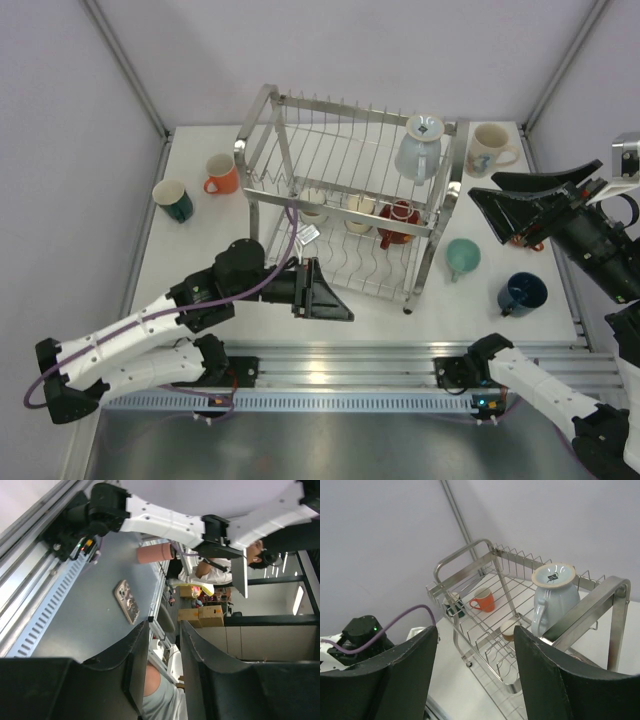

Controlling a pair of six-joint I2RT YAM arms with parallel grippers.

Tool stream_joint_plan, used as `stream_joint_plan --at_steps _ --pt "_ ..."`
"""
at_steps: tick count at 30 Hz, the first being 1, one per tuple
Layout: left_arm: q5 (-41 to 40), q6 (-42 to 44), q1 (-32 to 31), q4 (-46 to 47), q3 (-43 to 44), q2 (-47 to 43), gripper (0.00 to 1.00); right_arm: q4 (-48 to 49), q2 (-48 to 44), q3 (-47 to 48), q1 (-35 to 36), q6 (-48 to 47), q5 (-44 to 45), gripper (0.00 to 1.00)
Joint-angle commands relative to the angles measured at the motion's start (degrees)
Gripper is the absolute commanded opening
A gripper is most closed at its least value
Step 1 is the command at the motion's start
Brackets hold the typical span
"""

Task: Load the cups into the dish rack
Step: Grab a cup with the right arm

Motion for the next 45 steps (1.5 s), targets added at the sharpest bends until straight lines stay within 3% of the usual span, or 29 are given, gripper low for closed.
stream_joint_plan --at_steps 1,7,11,17,19,22,24,28,30,32,33,36,37,41,45 --pt "-0.1 0.4 -0.1 5.3 2.5 -4.4 0.37 -0.1 -0.2 2.1 -0.6 0.2 -0.2 0.63" --pt "0.7 6.2 0.0 5.1 9.0 -6.0 0.41 0.3 0.6 2.4 -0.6 0.4 -0.4 0.63" --pt "-3.9 13.3 0.0 2.5 20.4 -3.5 0.41 0.5 1.8 2.9 -0.5 0.6 -0.2 0.63" --pt "-22.2 29.6 0.0 -4.9 38.1 6.6 0.40 0.4 5.1 3.0 -0.5 0.5 4.2 0.63" --pt "-32.7 36.6 0.0 -7.7 42.9 11.3 0.40 -1.1 6.9 4.1 -0.6 -0.2 8.8 0.63" --pt "-49.2 46.1 0.0 -16.6 58.5 19.3 0.38 -3.8 9.2 6.5 -0.6 -1.6 16.1 0.63" --pt "-57.4 53.7 0.0 -17.5 62.0 23.5 0.38 -5.2 10.6 7.6 -0.5 -2.6 21.5 0.63" --pt "-66.0 62.6 0.3 -17.7 69.1 28.8 0.39 -6.0 13.1 8.4 -0.5 -5.0 30.4 0.63" --pt "-66.8 64.4 1.2 -18.2 69.8 29.6 0.40 -5.9 14.9 8.4 -0.7 -6.0 35.1 0.63" --pt "-61.4 60.8 6.0 -20.6 70.4 30.9 0.41 -5.6 16.8 8.3 -0.9 -6.5 38.1 0.63" --pt "-58.4 59.2 11.3 -22.1 70.9 31.6 0.41 -5.3 17.4 8.3 -1.3 -7.0 38.6 0.63" --pt "-48.6 54.9 19.4 -25.5 71.1 32.5 0.41 -4.7 19.7 8.6 -4.6 -6.7 36.7 0.63" --pt "-47.4 54.5 20.3 -25.9 70.4 32.4 0.41 -4.5 20.1 8.6 -6.2 -6.2 34.6 0.63" --pt "-43.8 54.6 21.6 -26.5 70.0 30.6 0.43 -3.4 23.6 9.2 -23.3 -4.6 19.4 0.62" --pt "-40.3 52.8 21.9 -31.1 71.8 28.9 0.43 -2.4 27.1 8.0 -33.8 -6.0 8.3 0.63"
